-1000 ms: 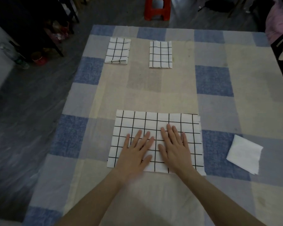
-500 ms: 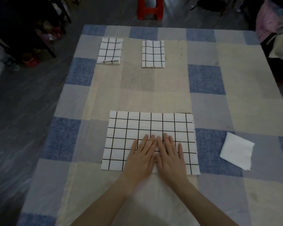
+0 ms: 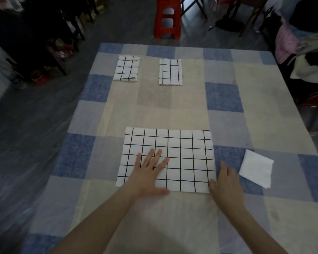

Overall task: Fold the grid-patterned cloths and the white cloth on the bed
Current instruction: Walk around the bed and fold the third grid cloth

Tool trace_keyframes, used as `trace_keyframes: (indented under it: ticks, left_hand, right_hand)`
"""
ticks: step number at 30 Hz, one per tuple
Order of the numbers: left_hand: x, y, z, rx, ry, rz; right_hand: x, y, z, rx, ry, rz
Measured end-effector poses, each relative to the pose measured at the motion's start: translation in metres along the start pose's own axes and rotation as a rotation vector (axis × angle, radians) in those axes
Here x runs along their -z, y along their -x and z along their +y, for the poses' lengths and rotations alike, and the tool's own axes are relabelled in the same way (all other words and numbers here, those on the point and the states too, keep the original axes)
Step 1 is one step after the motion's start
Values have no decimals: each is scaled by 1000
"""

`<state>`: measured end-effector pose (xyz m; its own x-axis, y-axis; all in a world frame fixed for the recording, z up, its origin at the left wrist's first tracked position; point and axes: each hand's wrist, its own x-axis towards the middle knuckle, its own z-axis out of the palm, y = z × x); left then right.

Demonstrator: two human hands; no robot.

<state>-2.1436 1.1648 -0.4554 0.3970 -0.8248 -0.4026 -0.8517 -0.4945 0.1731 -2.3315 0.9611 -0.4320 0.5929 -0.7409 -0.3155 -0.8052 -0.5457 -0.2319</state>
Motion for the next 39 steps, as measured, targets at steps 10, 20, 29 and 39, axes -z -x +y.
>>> trace_keyframes:
  ticks: [10,20,29,39]
  left_hand:
    - [15,-6,10,65,-65,-146]
    - [102,-14,7,127,326,-107]
    - [178,-16,4,56,1025,-83]
    - [204,-3,-10,73,1021,238]
  right_hand:
    - [26,-7,-18,-304,-454,-223]
    - [75,0,-56,47,-927,-172]
    - [186,17,-79,608,-815,-603]
    - [220,-33,-82,390,-226,117]
